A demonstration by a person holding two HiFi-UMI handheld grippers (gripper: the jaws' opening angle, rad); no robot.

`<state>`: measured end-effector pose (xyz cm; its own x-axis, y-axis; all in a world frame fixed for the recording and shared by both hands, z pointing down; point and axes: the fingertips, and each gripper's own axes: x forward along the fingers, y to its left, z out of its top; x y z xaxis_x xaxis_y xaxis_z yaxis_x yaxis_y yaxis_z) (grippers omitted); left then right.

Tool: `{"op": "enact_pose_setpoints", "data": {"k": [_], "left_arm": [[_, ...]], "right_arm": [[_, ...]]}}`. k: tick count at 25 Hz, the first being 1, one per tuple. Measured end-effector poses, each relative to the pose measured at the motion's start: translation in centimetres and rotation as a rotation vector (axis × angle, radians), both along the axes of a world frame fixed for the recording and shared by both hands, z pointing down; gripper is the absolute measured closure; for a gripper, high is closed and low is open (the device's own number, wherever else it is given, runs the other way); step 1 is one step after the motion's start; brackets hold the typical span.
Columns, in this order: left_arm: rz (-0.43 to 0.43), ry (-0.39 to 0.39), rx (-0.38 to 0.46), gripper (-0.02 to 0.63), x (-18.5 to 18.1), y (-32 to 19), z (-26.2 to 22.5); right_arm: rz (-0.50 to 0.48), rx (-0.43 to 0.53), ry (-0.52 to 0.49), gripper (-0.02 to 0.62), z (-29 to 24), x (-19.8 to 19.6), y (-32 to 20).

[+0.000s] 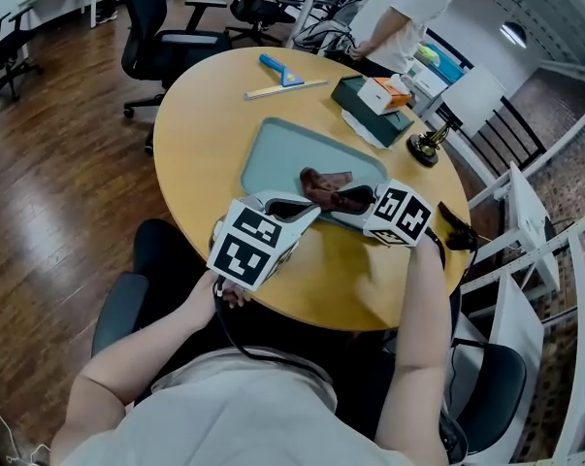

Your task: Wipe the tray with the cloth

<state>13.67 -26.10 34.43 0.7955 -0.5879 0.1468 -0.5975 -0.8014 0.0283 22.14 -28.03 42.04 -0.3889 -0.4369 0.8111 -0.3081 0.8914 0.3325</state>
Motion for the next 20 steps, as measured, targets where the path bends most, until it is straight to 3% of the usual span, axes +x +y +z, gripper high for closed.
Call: {"op": "enact_pose_setpoints", "data": {"k": [9,17,20], "left_arm": [[0.006,0.006,-0.007,0.605,0.1,0.0,0.1],[0.006,0.008,-0.009,0.606,0.2,0.0,0.2],[0.005,0.007,-0.009,0.605,0.2,0.0,0.2]], "right_arm": [[0.157,-0.001,0.025,0.459,0.3,5.3,0.7],[0.188,0.007,0.014,0.46,0.3,6.8,1.4],[0.206,0.061,-0.008,0.46,-0.3,6.8,0.9]]}}
